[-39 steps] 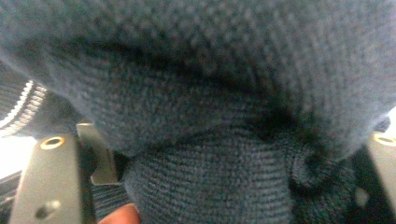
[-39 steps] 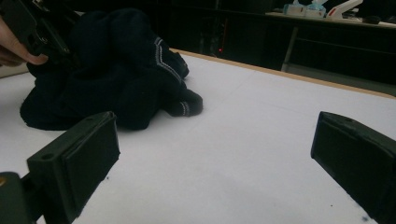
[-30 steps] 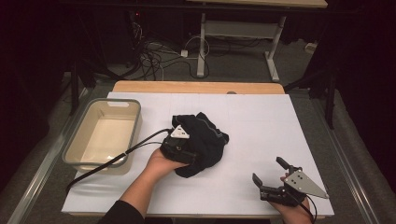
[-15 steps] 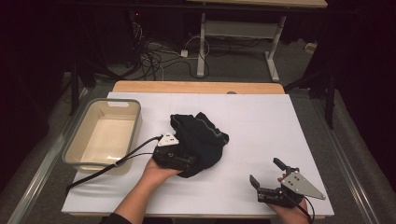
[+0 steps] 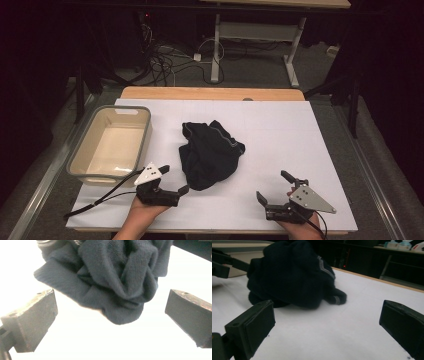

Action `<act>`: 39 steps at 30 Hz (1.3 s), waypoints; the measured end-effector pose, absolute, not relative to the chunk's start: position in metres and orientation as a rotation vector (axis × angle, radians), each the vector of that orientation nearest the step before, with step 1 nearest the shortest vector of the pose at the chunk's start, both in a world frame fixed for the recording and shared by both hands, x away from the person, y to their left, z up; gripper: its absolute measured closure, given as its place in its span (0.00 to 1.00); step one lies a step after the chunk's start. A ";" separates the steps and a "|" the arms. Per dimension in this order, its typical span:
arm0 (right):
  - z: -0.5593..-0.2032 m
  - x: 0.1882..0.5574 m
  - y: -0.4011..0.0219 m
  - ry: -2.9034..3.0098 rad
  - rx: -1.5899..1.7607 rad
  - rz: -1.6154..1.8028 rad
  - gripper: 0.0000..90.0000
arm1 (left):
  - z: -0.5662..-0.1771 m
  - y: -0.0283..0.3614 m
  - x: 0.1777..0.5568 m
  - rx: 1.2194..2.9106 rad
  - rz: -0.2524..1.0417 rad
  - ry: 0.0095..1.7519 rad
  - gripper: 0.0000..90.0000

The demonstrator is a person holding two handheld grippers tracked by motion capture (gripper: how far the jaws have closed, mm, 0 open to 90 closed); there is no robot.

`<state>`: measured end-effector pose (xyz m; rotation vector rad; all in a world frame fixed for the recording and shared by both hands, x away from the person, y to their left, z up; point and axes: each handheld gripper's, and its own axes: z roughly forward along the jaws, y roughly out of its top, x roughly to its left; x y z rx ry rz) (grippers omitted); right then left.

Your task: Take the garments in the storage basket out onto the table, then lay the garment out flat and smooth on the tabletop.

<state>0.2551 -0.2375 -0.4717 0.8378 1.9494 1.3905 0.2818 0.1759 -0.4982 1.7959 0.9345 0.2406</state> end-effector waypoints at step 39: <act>-0.447 0.309 -0.138 2.144 0.782 1.440 0.84 | -0.498 0.182 0.263 1.810 0.269 0.948 0.00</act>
